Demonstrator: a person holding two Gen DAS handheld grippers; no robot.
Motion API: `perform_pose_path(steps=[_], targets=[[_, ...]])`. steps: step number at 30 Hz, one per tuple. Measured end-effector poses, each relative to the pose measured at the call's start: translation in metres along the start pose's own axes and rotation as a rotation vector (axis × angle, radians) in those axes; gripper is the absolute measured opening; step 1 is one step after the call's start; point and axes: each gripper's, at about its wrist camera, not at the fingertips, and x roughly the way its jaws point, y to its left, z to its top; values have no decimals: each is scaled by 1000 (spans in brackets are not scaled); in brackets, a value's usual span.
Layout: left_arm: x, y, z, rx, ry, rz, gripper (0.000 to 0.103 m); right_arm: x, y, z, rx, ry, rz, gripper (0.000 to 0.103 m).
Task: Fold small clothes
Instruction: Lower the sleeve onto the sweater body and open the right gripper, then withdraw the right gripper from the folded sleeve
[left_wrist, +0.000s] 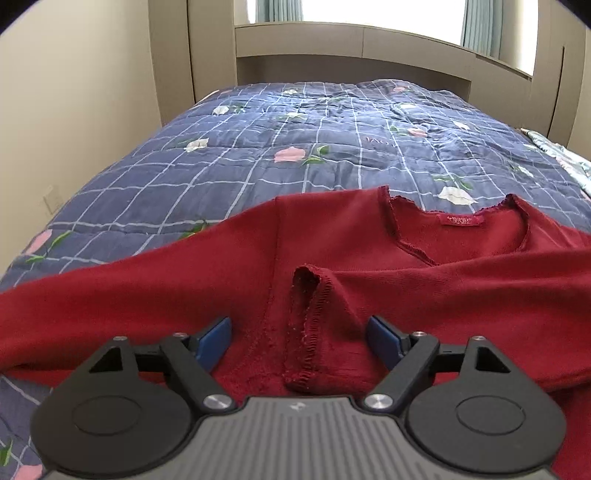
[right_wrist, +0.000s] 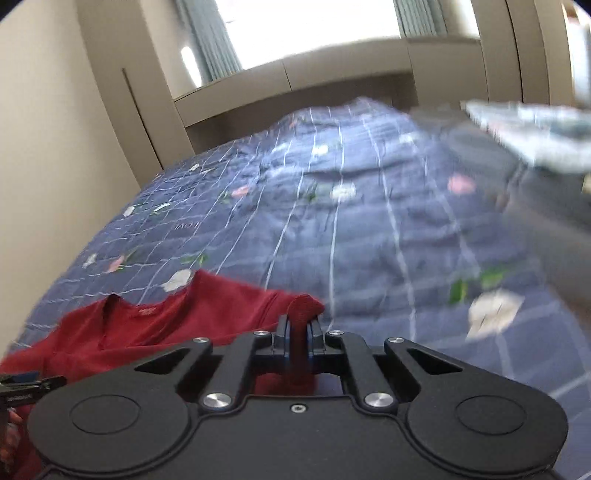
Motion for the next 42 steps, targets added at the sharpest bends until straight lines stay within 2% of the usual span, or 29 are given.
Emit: perform_pose_path(steps=[3, 7, 10, 12, 14, 17, 21, 25, 27, 31, 33, 37, 42], targets=[[2, -4, -1, 16, -4, 19, 88, 2, 0, 8, -43, -8, -32, 8], [4, -1, -2, -10, -5, 30, 96, 22, -3, -5, -77, 39, -70, 11], [6, 6, -6, -44, -17, 25, 102, 10, -6, -17, -46, 2, -69, 34], [7, 8, -10, -57, -39, 20, 103, -13, -5, -30, -49, -40, -83, 69], [6, 8, -16, -59, -72, 21, 103, -38, -2, -47, -77, -84, -101, 82], [4, 5, -22, -50, -110, 38, 103, -70, 12, -81, -152, -125, -143, 93], [4, 4, -23, -55, -115, 35, 103, -80, 43, -125, -316, -125, -202, 96], [3, 5, -25, -58, -130, 31, 103, -70, 76, -136, -464, -151, -270, 96], [3, 5, -25, -58, -133, 31, 103, -67, 83, -131, -445, -182, -281, 97], [3, 6, -25, -57, -141, 32, 103, -44, 89, -120, -331, -121, -276, 97], [3, 6, -25, -58, -142, 31, 103, -36, 97, -124, -358, -90, -302, 97], [3, 6, -26, -58, -143, 31, 103, -44, 107, -140, -434, -119, -363, 100], [3, 6, -26, -58, -144, 31, 103, -32, 95, -125, -329, -152, -399, 102]])
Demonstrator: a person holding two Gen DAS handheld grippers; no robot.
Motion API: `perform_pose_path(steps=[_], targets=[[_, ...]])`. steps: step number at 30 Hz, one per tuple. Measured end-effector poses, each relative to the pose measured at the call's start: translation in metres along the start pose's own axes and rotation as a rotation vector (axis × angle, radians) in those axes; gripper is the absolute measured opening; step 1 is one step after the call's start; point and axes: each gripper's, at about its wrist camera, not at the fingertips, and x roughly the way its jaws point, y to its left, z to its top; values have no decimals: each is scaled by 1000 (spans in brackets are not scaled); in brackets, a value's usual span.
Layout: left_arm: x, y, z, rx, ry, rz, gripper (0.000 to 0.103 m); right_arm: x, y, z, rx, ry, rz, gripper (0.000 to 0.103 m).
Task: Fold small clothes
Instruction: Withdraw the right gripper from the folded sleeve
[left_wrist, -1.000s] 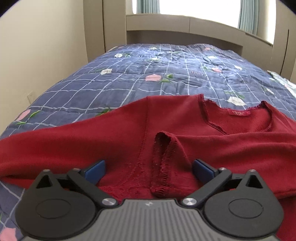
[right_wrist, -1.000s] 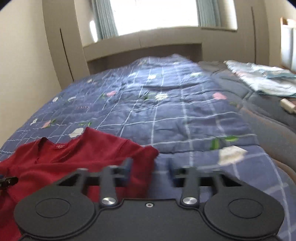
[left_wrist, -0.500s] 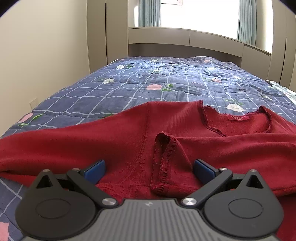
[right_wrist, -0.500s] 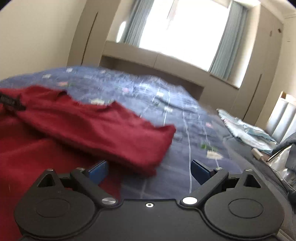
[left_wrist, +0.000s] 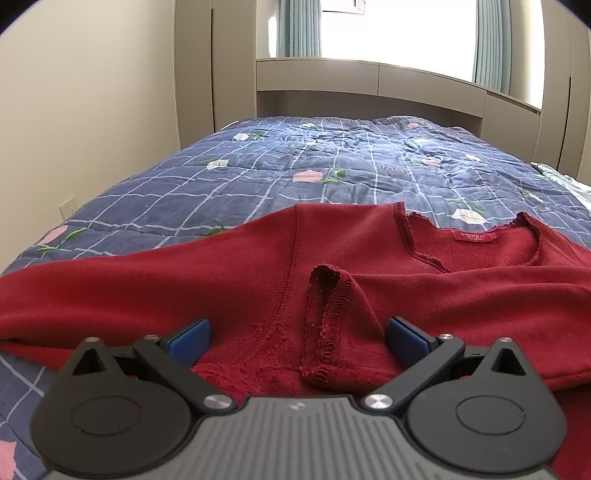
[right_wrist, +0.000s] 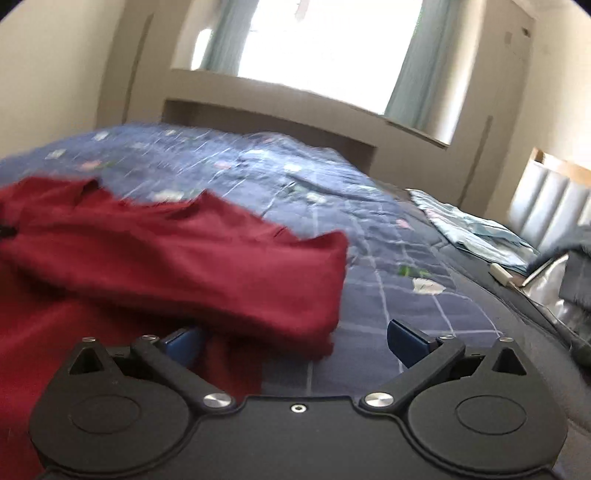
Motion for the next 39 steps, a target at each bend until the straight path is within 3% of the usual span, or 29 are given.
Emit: perform_pose_path(steps=[7, 9, 15, 19, 25, 29, 33, 39], targets=[[-1, 0, -1, 2, -1, 1, 103, 21, -37, 7, 197, 16, -191, 97], [0, 0, 0, 4, 0, 1, 103, 15, -59, 2, 242, 8, -174, 98], [1, 1, -1, 6, 0, 0, 103, 13, -65, -9, 38, 26, -114, 101], [1, 1, 0, 6, -1, 0, 103, 19, -74, -11, 46, 63, -20, 102], [1, 1, -1, 6, -2, 0, 103, -24, -65, -16, -91, 49, 3, 102], [1, 1, 0, 7, -3, 0, 103, -49, -80, -5, 34, -27, 10, 102], [1, 1, -1, 6, -3, -1, 103, -16, -77, 13, 73, -42, -13, 102], [1, 2, -1, 4, -4, -3, 103, 28, -66, -10, 47, 71, -60, 102]])
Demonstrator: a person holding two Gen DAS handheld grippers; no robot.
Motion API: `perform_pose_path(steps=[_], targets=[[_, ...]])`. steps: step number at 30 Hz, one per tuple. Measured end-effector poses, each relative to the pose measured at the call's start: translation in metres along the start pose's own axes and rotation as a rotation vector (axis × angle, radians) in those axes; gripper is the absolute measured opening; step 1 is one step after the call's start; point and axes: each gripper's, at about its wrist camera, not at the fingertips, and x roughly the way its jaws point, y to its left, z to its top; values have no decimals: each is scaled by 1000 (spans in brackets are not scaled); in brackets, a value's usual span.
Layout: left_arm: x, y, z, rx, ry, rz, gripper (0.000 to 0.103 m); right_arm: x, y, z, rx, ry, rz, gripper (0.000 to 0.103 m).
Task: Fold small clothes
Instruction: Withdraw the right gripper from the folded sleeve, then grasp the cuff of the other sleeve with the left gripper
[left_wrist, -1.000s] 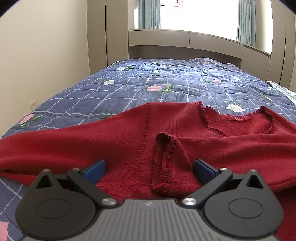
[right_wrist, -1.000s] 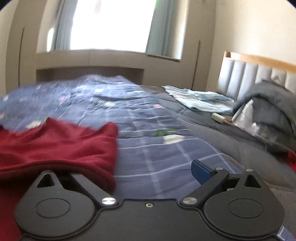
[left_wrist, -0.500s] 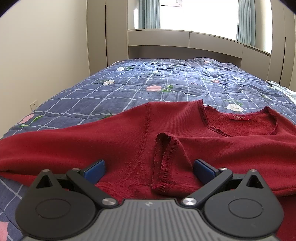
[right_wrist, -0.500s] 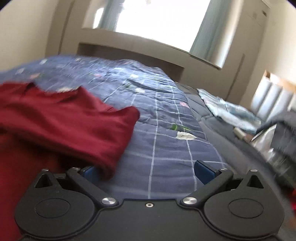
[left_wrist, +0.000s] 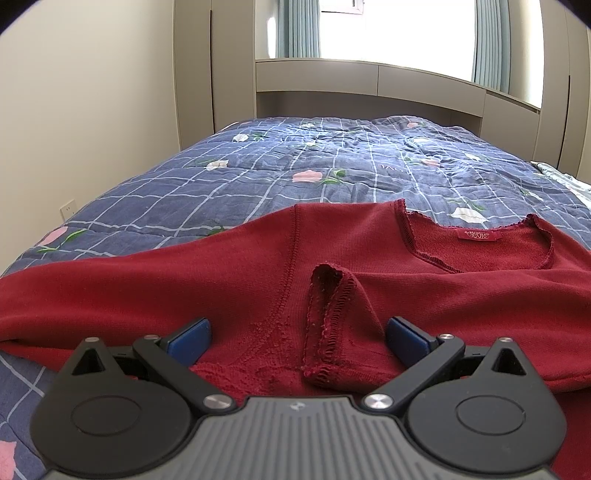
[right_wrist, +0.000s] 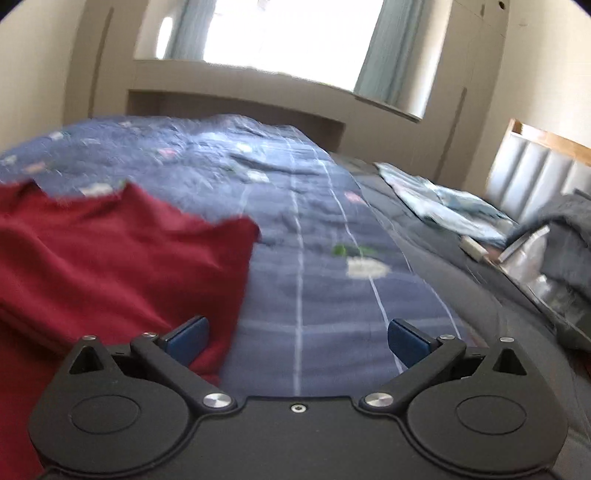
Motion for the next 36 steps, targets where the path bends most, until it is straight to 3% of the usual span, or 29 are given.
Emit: perform_pose_path(steps=[4, 11, 17, 20, 25, 31, 36], targets=[[-1, -1, 1, -2, -2, -1, 103, 0, 1, 5, 3, -2, -15, 102], [-1, 3, 0, -15, -7, -13, 103, 14, 8, 40, -29, -113, -34, 102], [-1, 3, -1, -17, -8, -16, 103, 63, 20, 44, -65, -6, -35, 102], [-5, 8, 3, -29, 4, -41, 103, 49, 20, 49, -47, -25, -49, 102], [-48, 46, 20, -111, -32, -61, 103, -9, 30, 53, -33, -97, 59, 102], [-89, 149, 20, -218, -6, 70, 103, -78, 79, 32, -74, -99, 296, 102], [-93, 260, 2, -279, 43, 329, 103, -117, 132, 12, -91, -63, 456, 102]])
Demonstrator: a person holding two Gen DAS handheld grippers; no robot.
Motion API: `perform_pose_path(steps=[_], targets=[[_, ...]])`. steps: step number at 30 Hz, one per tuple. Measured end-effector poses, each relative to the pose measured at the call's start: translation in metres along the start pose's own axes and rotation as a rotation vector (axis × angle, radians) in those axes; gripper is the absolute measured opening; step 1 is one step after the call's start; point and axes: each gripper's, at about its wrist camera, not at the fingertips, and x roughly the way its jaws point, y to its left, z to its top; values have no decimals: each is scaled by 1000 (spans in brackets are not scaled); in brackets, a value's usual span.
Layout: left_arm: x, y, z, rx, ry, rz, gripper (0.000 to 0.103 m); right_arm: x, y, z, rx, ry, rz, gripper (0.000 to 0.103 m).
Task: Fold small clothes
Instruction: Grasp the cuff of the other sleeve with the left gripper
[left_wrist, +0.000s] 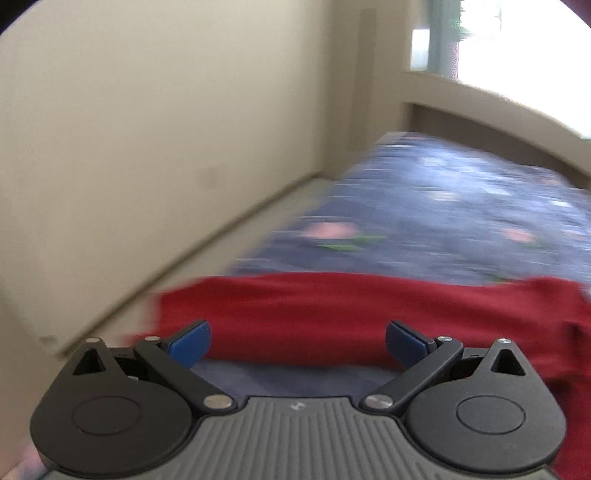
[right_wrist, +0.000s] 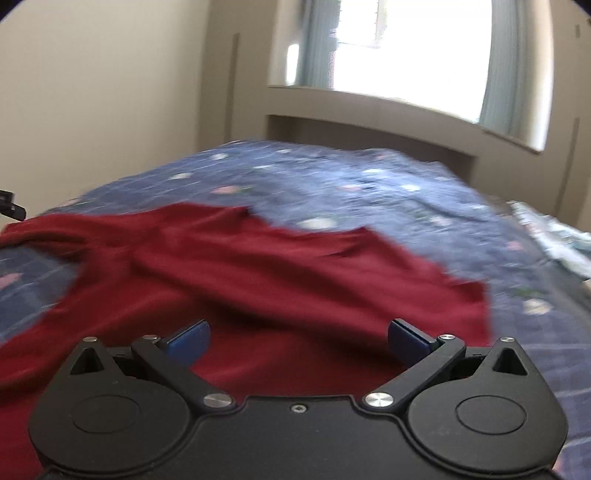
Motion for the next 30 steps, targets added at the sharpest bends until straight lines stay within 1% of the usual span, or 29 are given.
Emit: perform_pose_path(steps=[2, 3, 4, 5, 6, 8, 10, 11, 12, 14, 17, 19, 20, 21, 22, 23, 25, 27, 30], targets=[[20, 43, 3, -52, 24, 71, 103, -2, 23, -4, 10, 17, 36, 102], [28, 59, 4, -80, 40, 91, 103, -1, 33, -6, 12, 25, 54, 102], [39, 77, 5, -121, 69, 99, 103, -1, 42, -8, 10, 34, 68, 102], [50, 95, 7, -178, 104, 90, 103, -1, 51, -10, 3, 42, 71, 102], [59, 109, 8, -238, 131, 66, 103, 0, 59, -10, -17, 47, 64, 102], [77, 135, 8, -386, 187, -23, 102, 2, 70, -10, -62, 50, 37, 102], [95, 151, 5, -529, 255, -100, 100, 4, 75, -10, -84, 63, 26, 102], [105, 156, 4, -581, 289, -132, 98, 5, 74, -11, -86, 69, 25, 102], [111, 156, 0, -606, 307, -145, 96, 7, 74, -11, -84, 76, 23, 102], [119, 160, -2, -653, 310, -170, 95, 10, 72, -12, -76, 86, 21, 102], [124, 163, -3, -716, 303, -205, 82, 11, 68, -13, -65, 93, 15, 102], [124, 165, -3, -725, 286, -202, 64, 11, 67, -15, -62, 95, 15, 102], [124, 166, -1, -716, 282, -185, 56, 11, 67, -15, -62, 96, 15, 102], [123, 169, 0, -706, 274, -183, 33, 11, 67, -16, -63, 98, 14, 102], [121, 168, 2, -697, 262, -191, 18, 11, 67, -16, -64, 98, 14, 102], [119, 165, 6, -687, 248, -195, 15, 12, 68, -16, -65, 97, 14, 102], [113, 159, 15, -646, 220, -174, 5, 11, 68, -17, -66, 94, 15, 102], [106, 152, 24, -604, 189, -156, 3, 10, 68, -17, -64, 90, 16, 102], [85, 145, 39, -546, 114, -138, 2, 9, 66, -17, -52, 84, 19, 102]])
